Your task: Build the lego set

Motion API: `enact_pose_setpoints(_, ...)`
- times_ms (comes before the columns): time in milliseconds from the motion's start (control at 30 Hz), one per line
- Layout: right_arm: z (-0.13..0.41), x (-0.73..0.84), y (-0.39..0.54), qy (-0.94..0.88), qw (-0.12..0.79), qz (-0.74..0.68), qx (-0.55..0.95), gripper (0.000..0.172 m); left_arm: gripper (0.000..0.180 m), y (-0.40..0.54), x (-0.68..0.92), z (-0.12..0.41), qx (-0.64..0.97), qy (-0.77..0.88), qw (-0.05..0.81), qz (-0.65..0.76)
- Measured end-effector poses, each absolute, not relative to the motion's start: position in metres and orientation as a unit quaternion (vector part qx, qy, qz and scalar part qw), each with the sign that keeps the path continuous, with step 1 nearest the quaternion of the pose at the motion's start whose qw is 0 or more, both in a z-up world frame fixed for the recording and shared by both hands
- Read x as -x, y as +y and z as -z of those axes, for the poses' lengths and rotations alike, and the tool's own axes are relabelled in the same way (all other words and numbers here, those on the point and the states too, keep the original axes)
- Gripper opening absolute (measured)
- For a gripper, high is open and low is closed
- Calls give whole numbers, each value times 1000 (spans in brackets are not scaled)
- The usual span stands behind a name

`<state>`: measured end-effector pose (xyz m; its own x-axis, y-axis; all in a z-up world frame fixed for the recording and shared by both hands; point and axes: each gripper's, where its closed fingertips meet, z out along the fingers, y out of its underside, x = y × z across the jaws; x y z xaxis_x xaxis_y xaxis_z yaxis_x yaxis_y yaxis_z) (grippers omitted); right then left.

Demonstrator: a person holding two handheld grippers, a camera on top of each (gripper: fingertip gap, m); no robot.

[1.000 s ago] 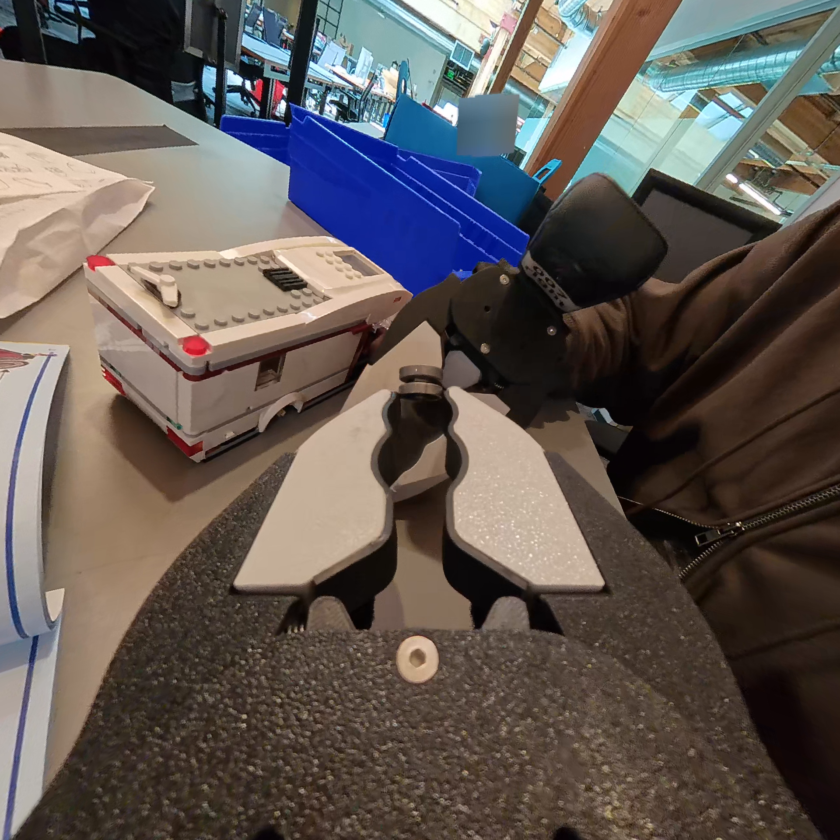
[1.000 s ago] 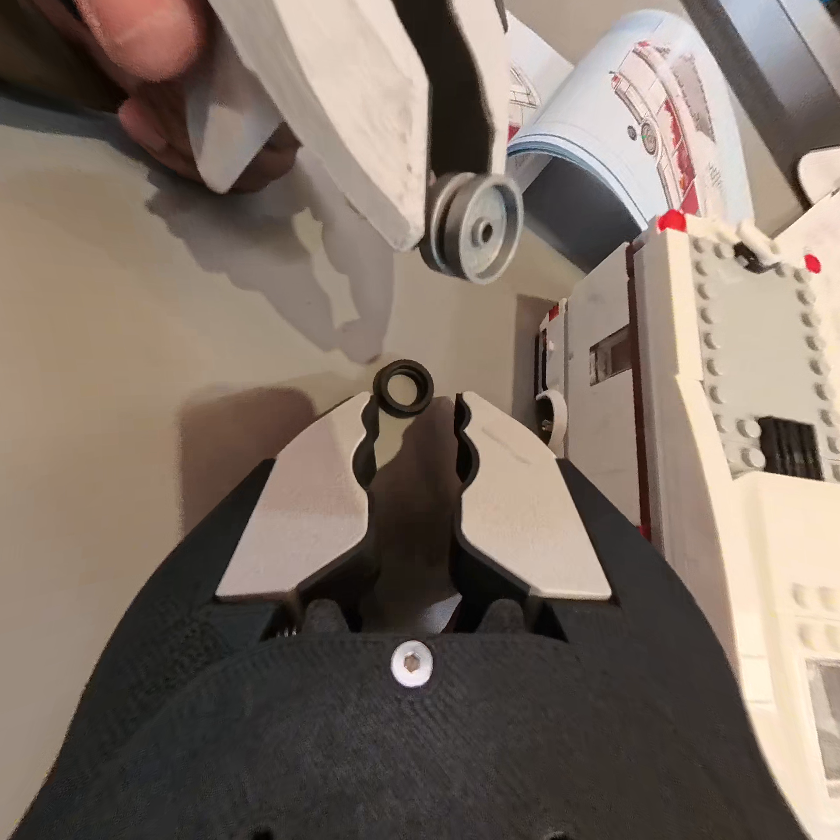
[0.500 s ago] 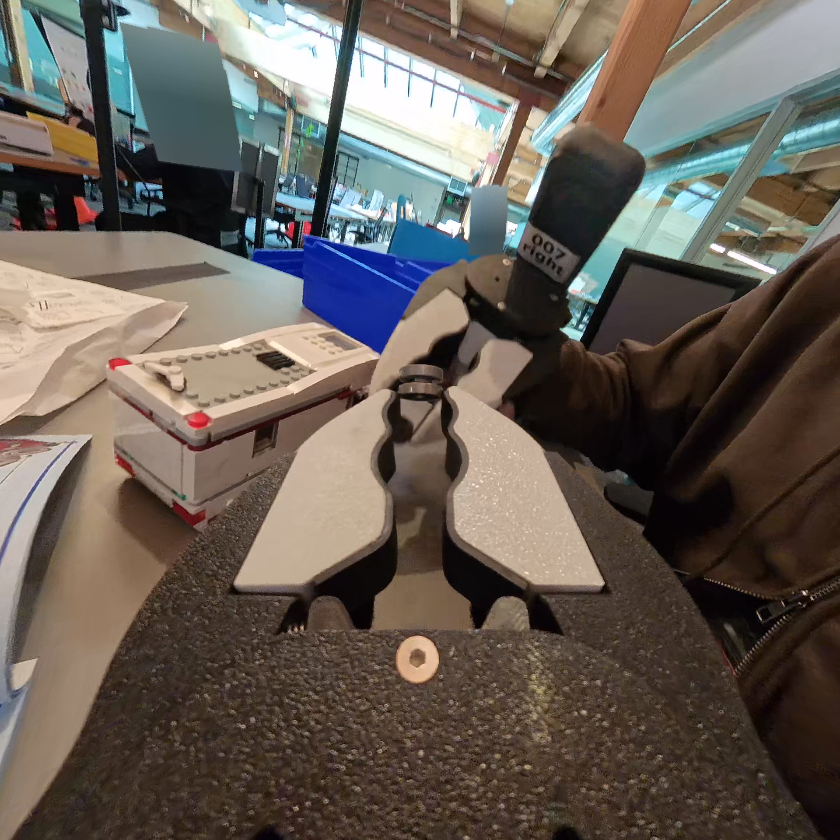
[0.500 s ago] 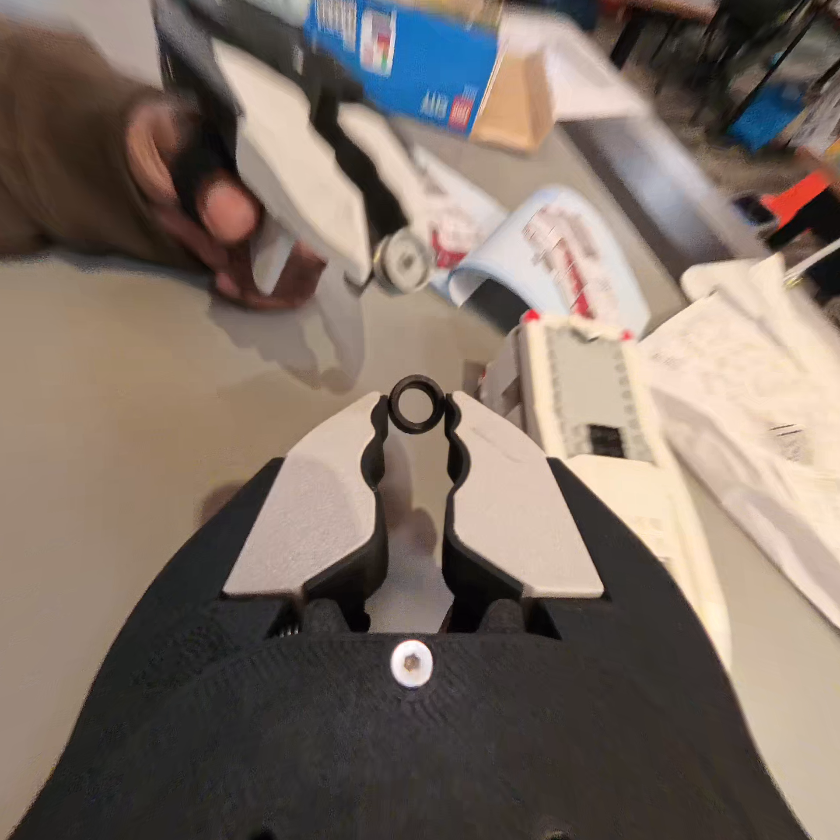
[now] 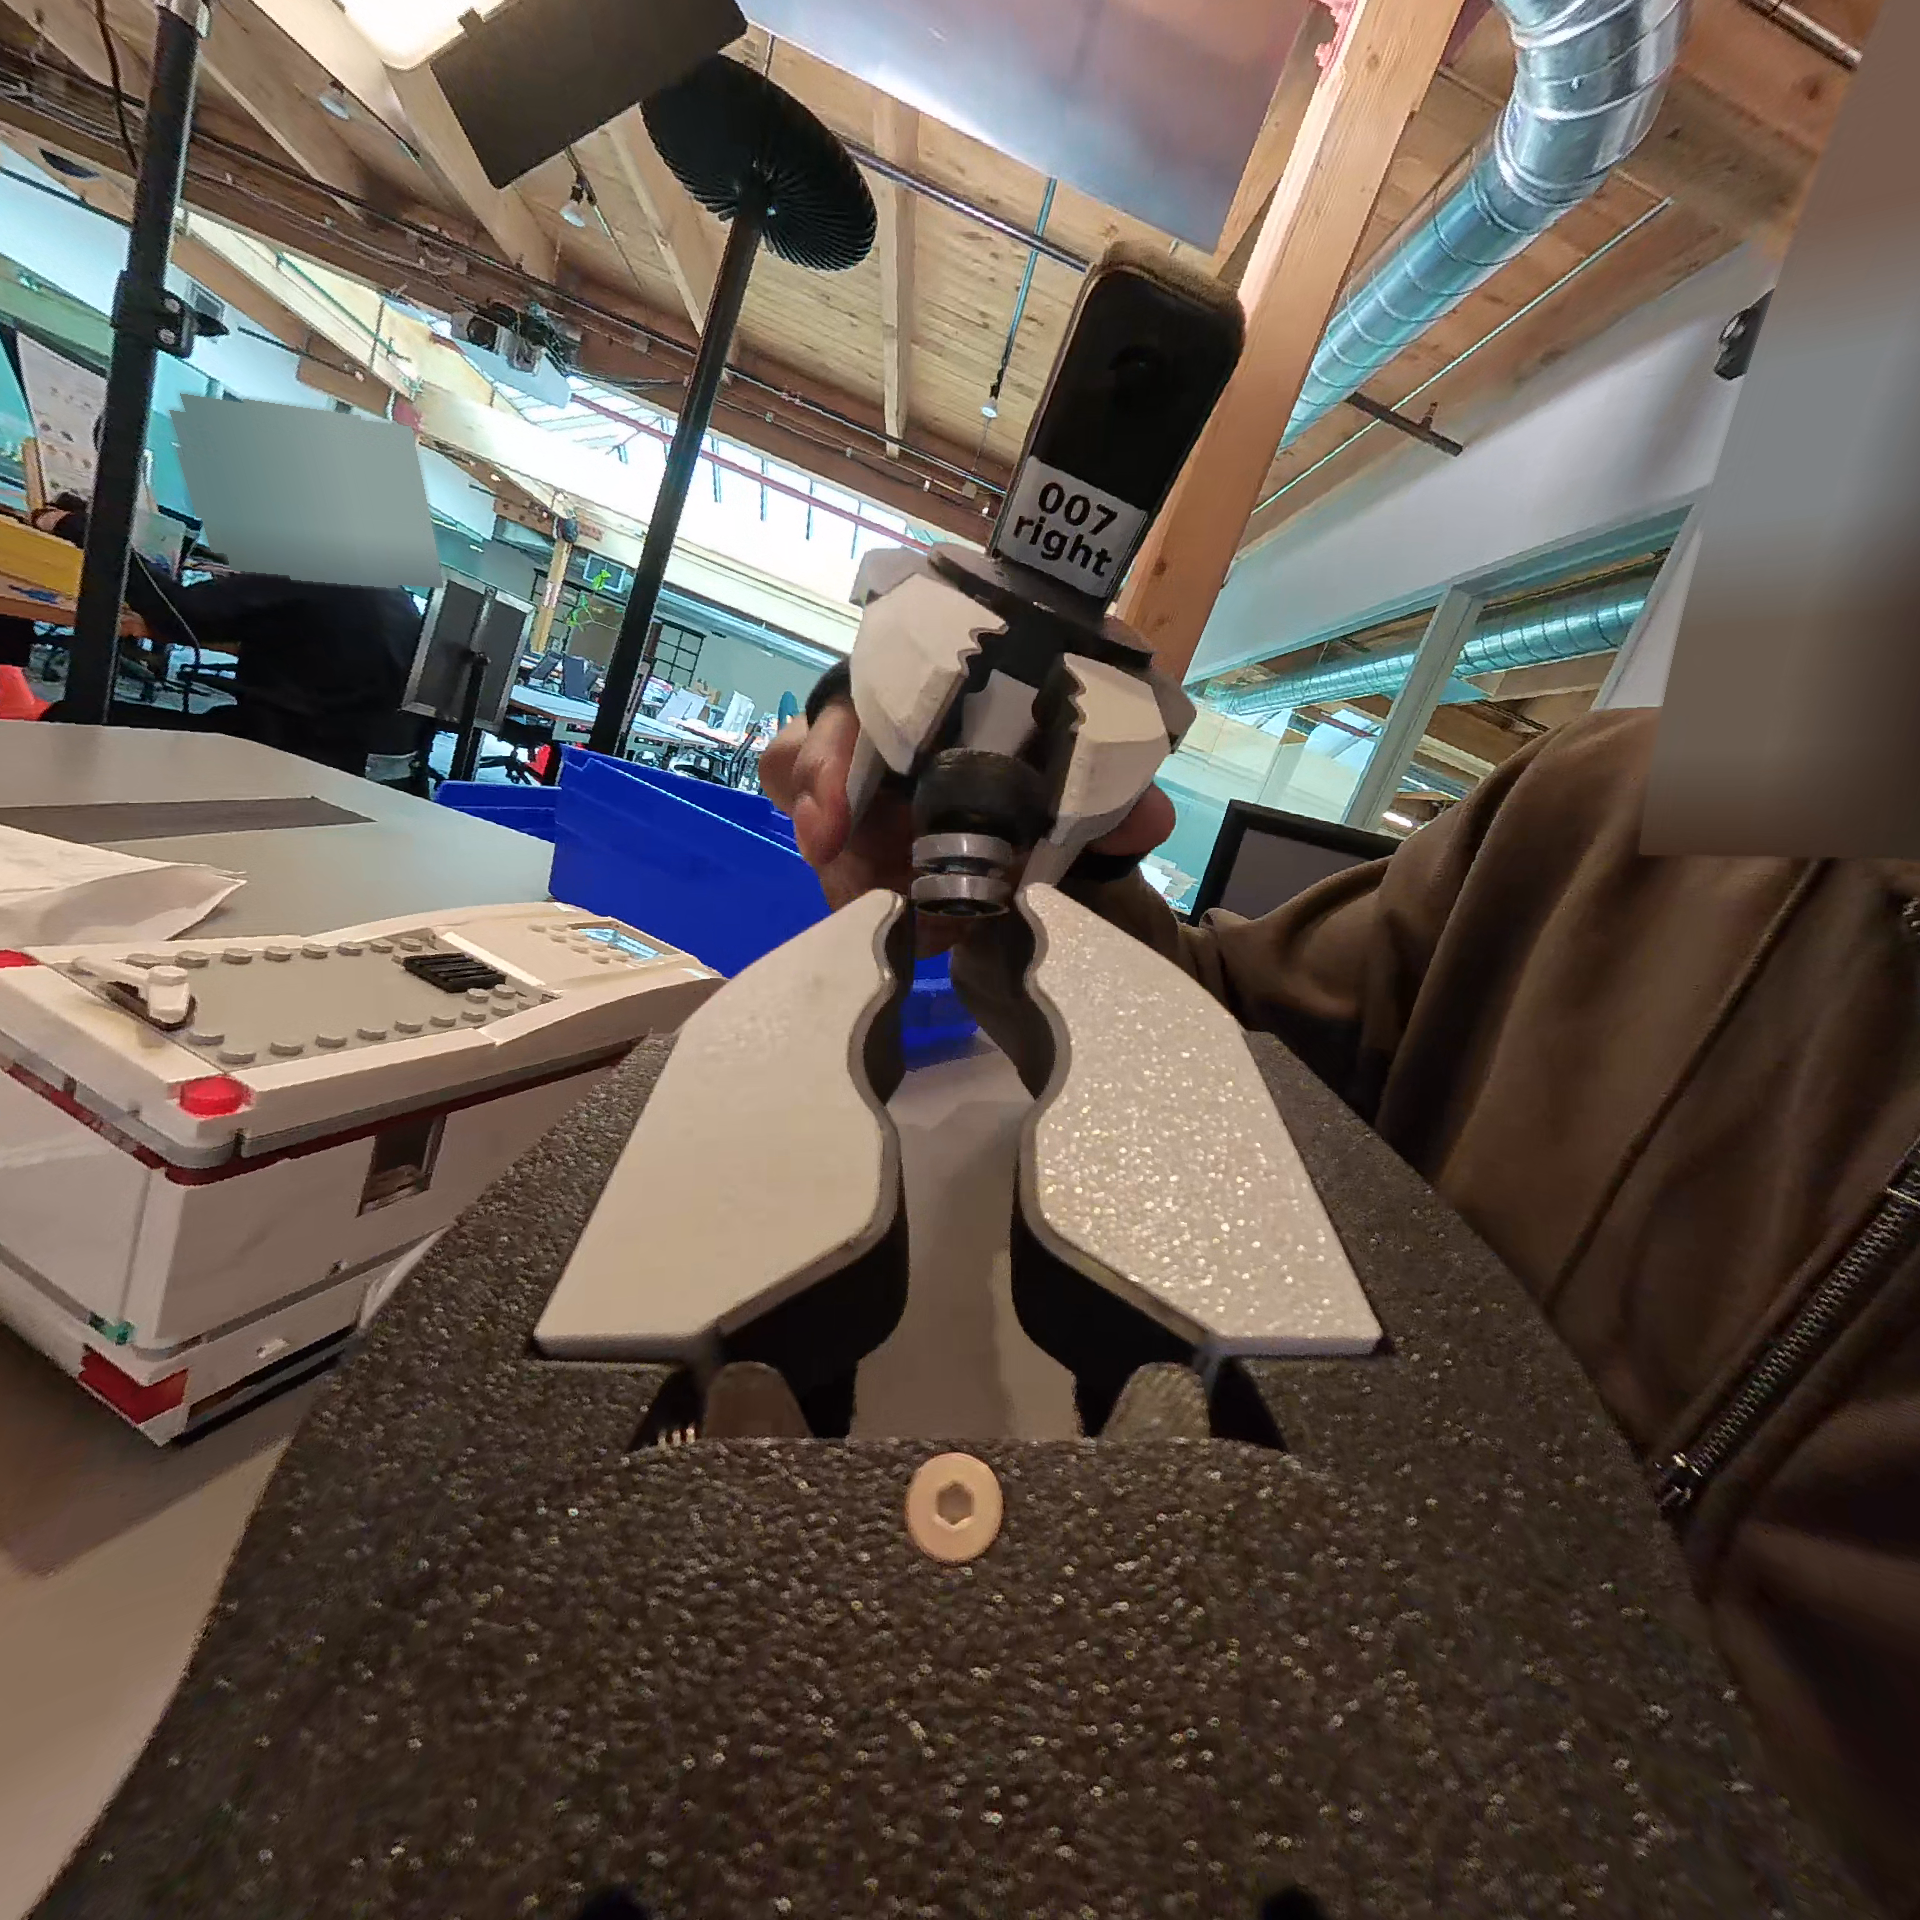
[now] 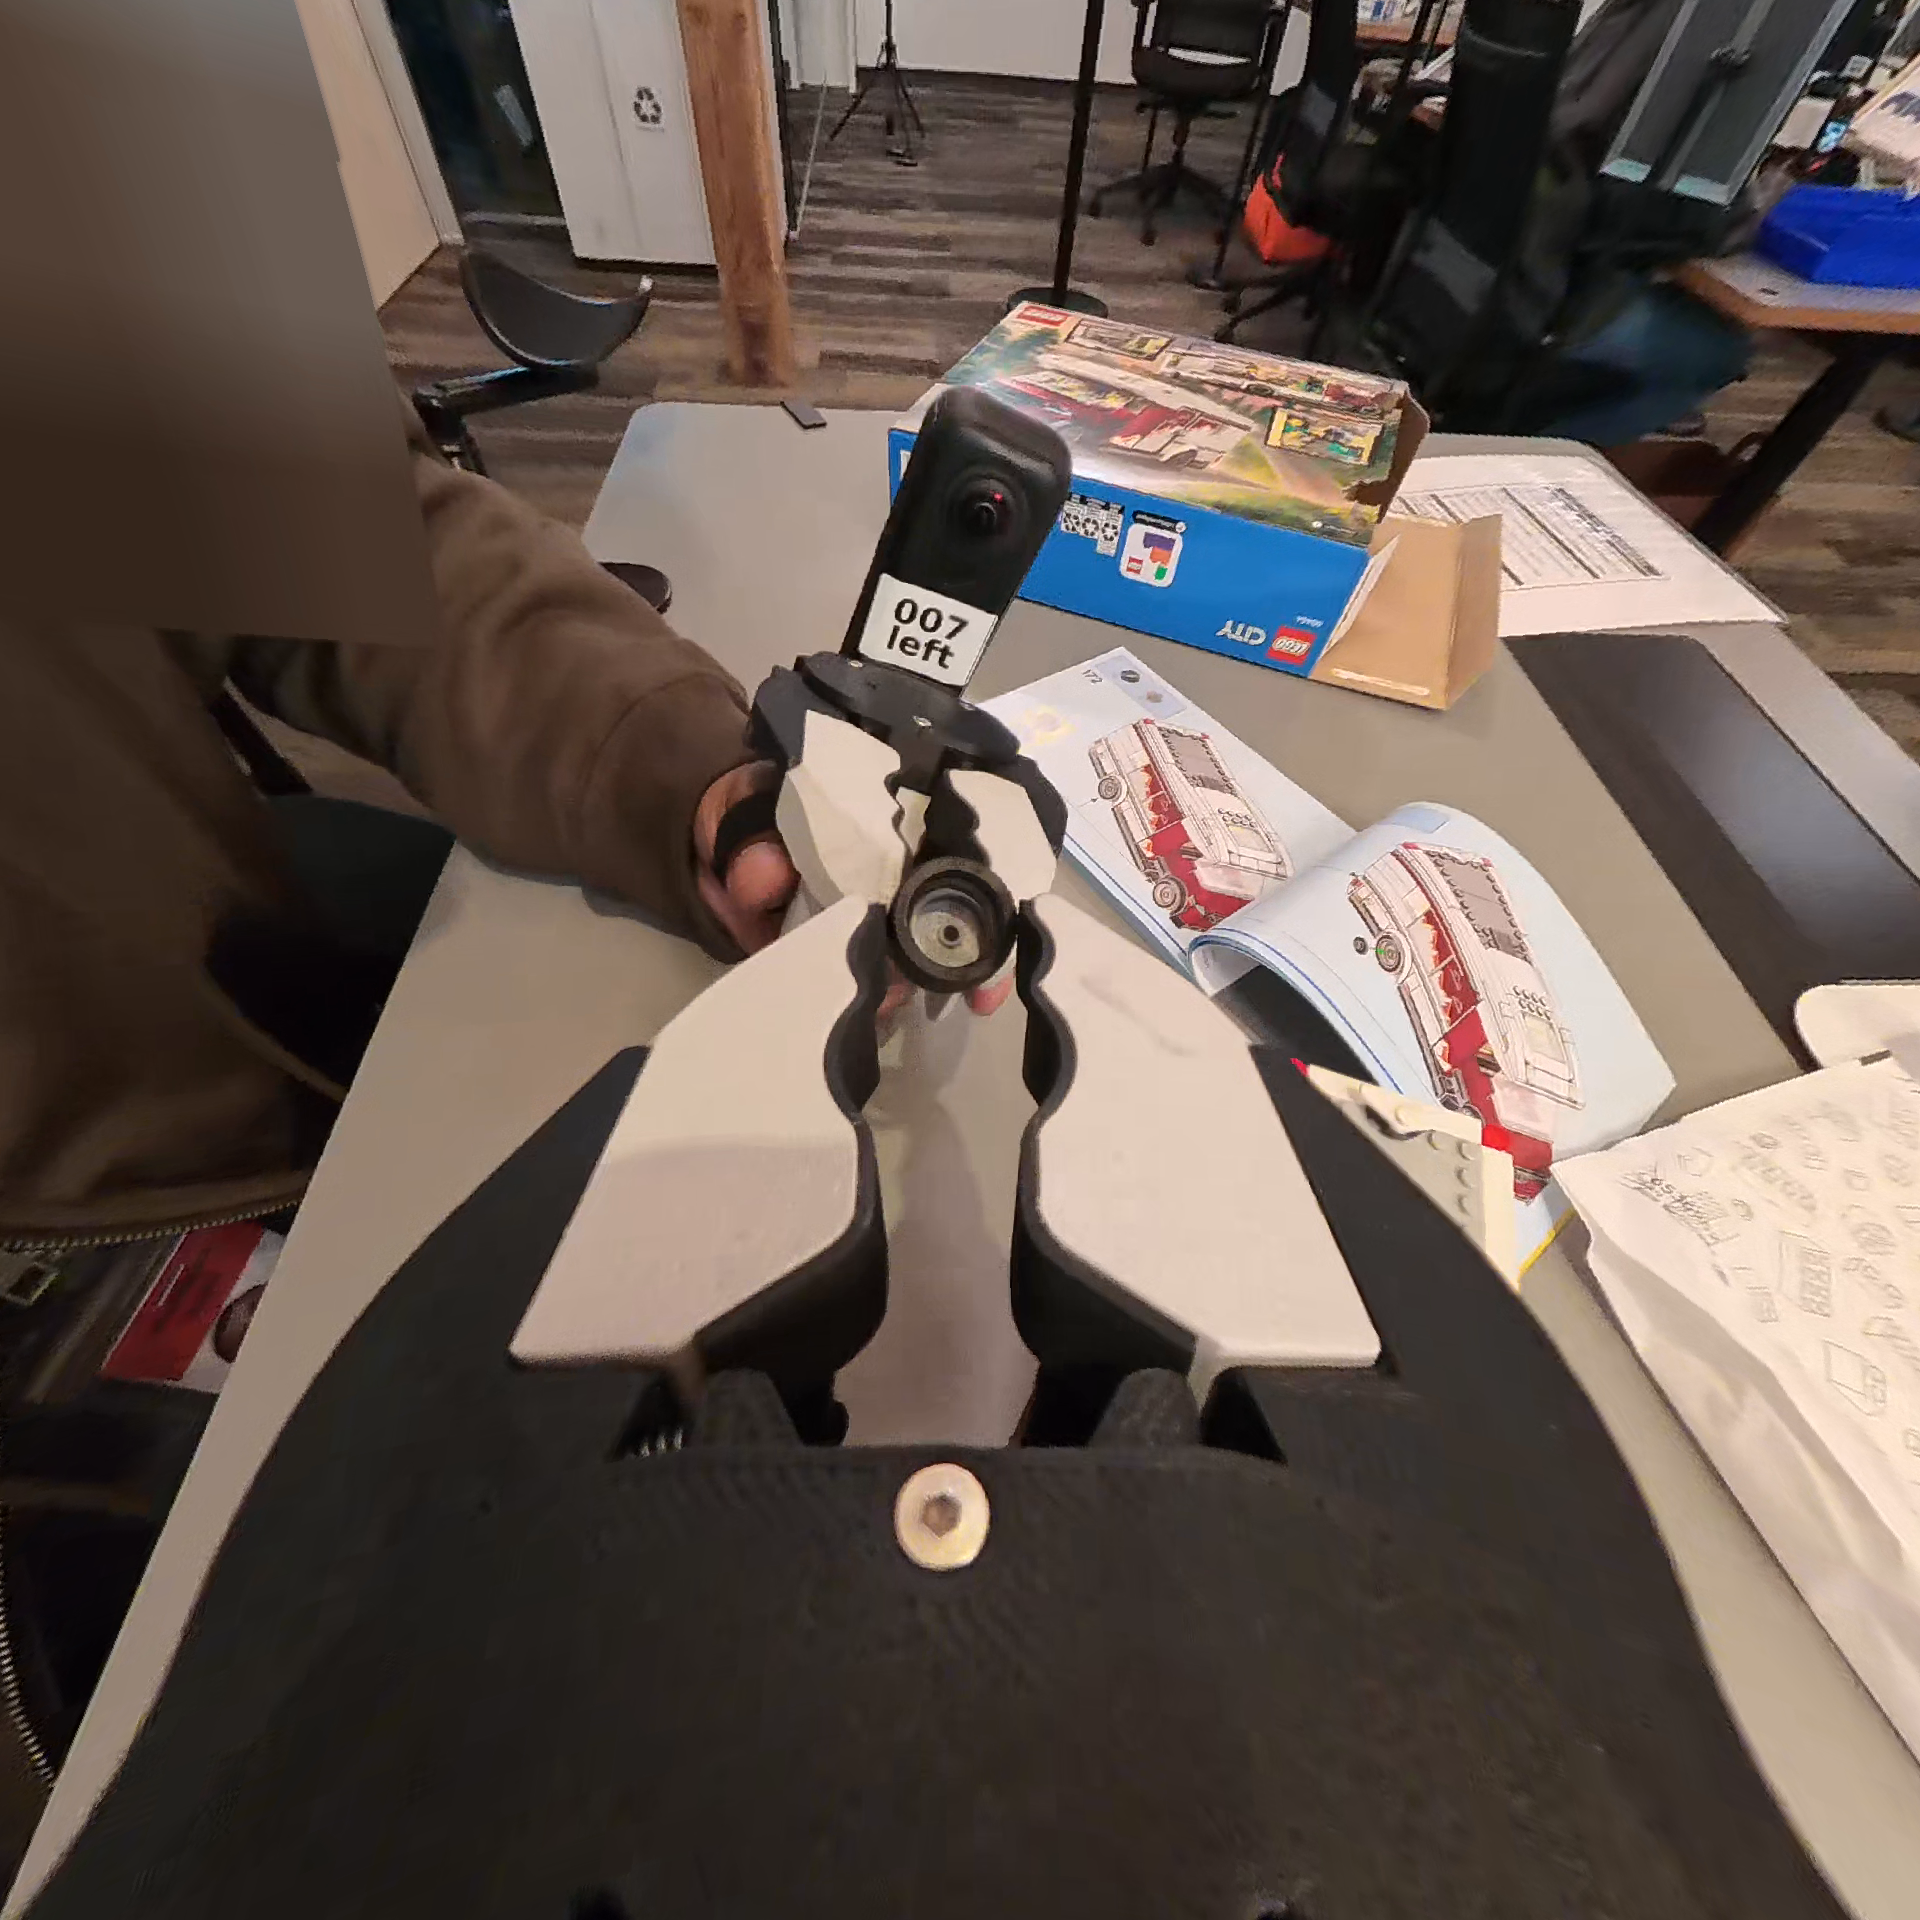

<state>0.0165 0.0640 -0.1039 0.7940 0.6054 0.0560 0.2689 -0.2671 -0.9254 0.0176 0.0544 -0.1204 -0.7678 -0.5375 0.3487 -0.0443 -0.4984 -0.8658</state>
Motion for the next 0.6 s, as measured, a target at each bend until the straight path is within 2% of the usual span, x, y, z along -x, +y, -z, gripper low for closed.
enact_pose_setpoints(600, 114, -15, 60, -262, 538, -194, 777, 24, 18, 49, -17, 123, 302, 495, 155, 800)
